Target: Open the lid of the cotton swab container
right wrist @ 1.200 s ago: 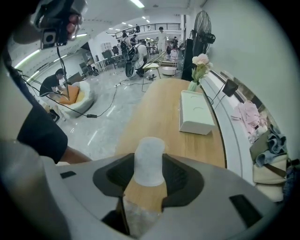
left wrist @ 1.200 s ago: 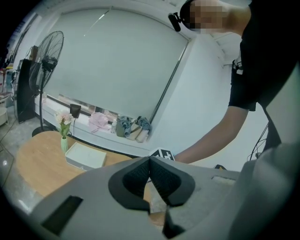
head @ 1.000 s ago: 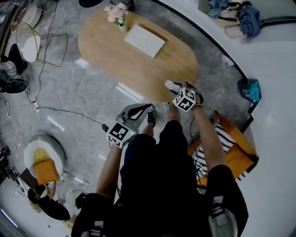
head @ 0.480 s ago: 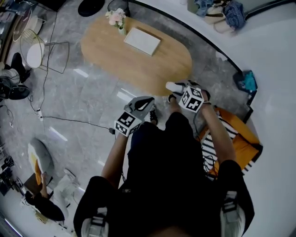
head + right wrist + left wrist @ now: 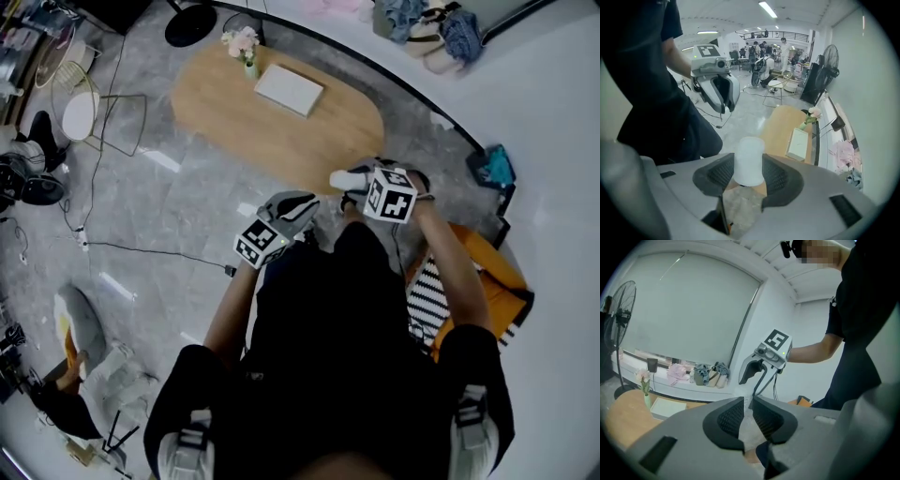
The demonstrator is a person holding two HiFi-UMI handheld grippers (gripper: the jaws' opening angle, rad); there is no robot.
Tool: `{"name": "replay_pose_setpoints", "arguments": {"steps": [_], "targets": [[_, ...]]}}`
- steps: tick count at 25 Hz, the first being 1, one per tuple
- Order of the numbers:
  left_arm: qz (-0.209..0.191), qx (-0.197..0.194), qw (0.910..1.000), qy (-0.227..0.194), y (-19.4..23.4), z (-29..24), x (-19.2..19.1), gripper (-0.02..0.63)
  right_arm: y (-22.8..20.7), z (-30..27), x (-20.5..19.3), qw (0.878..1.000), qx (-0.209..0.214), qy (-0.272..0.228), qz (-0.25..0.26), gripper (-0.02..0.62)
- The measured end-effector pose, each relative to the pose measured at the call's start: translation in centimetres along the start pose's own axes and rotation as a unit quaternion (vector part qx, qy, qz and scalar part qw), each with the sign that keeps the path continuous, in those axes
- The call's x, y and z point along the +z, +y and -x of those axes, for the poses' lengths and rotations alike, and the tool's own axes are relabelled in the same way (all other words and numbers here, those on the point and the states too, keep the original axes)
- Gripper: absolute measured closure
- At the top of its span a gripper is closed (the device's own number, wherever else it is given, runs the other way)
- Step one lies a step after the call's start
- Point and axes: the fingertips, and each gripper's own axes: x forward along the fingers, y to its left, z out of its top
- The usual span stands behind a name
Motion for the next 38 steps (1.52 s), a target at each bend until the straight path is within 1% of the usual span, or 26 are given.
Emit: {"name": "replay_pose_setpoints", "arguments": {"steps": [8,12,15,17,20,25,28,30,34,38], "targets": [[-0.023,0.017,0.9995,-0.014,-0.5,1.1,0.8,0.505,2.3,3.5,3.7,0.999,0.028,0.014,0.043,0.420],[-0.027,0.004,0.9994,-0.021,-1.0,1.1,1.5,0.469,2.5,5.2,5.3,0.997,0.045,0.023,0.062,0.420],[-0.027,-0.006,0.9992,-0.028,-1.4,0.6,2.1,0.406,2.4,6.3,7.0,0.995,0.055,0.024,0.081,0.419],[-0.018,-0.005,0.9991,-0.038,-1.2,0.3,2.6,0.380,2.4,7.0,8.0,0.994,0.059,0.023,0.090,0.419],[0.012,-0.001,0.9979,-0.063,-0.6,0.3,3.8,0.342,2.3,7.8,9.4,0.993,0.060,0.021,0.100,0.419],[-0.019,0.008,0.9987,-0.047,-0.1,0.2,4.4,0.336,2.0,8.4,10.9,0.990,0.063,0.029,0.122,0.419],[-0.039,0.011,0.9985,-0.036,-0.2,0.2,4.5,0.336,2.9,9.0,11.8,0.989,0.082,0.019,0.125,0.419],[-0.047,0.005,0.9983,-0.036,-0.5,0.2,4.8,0.336,3.3,9.3,12.4,0.987,0.091,0.015,0.129,0.419],[-0.053,-0.008,0.9978,-0.040,-0.8,0.1,5.1,0.337,3.3,9.7,12.6,0.987,0.104,0.018,0.125,0.419],[-0.041,-0.010,0.9975,-0.057,-0.7,0.9,5.7,0.339,3.2,10.1,13.7,0.986,0.110,0.016,0.124,0.419]]}}
